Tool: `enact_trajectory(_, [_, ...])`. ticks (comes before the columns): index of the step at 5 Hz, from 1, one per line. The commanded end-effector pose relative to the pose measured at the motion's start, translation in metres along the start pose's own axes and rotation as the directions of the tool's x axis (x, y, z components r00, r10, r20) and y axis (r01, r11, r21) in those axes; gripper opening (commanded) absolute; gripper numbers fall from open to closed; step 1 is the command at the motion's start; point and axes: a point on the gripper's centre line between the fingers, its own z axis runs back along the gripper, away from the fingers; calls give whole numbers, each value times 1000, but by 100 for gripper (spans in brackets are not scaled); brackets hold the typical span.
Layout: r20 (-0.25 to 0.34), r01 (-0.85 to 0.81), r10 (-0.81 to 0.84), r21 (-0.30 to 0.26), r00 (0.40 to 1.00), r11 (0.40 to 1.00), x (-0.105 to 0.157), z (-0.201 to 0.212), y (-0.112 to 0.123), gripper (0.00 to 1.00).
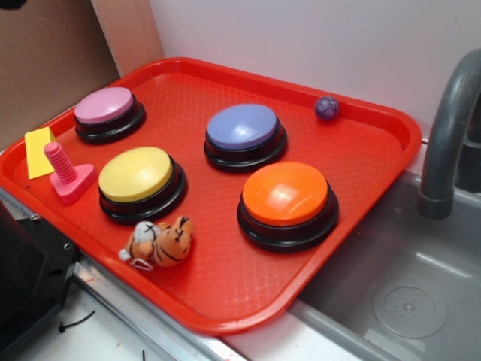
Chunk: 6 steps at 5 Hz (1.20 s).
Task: Push the yellow button.
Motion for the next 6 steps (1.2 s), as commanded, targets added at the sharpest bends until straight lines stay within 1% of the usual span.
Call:
enact_trajectory(1, [0,0,0,0,1000,1000,0,0,0,100])
enact_trajectory(2, [-37,59,-56,95,998,994,46,-54,17,100])
enact_trajectory(3, [-45,118,-112,164,993,979,66,-104,22,100])
enact_trajectory(4, [-36,168,-165,149,986,974,60,-151,31,100])
enact_trajectory(5, [-33,199,-196,114,980,973,50,-171,37,100])
enact_trajectory(6, [-29,224,-223,64,974,972,44,-188,32,100])
